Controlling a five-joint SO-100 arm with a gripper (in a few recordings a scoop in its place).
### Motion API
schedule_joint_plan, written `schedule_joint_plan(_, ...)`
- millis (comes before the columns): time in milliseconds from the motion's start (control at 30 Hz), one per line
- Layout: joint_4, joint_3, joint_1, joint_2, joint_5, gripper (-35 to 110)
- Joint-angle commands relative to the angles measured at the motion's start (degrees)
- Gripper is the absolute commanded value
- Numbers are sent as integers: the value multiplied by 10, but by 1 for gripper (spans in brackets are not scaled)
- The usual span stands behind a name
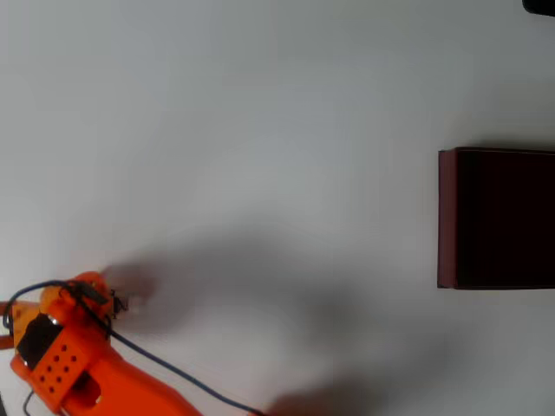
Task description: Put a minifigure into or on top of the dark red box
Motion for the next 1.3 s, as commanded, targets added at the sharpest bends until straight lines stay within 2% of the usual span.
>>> schedule_joint_plan(0, 0, 16, -11, 31, 4, 22)
schedule_joint_plan(267, -7, 53, -13, 58, 9, 21)
schedule_joint_plan(333, -10, 62, -11, 63, 9, 18)
schedule_joint_plan(500, -18, 71, -11, 69, 4, 0)
schedule_joint_plan(833, -17, 73, -12, 74, 10, 0)
schedule_joint_plan(900, 17, 54, -12, 83, 2, 0)
schedule_joint_plan(1133, 235, -82, 40, 147, -105, 0)
schedule_joint_plan(1267, 281, -97, 93, 208, -169, 0)
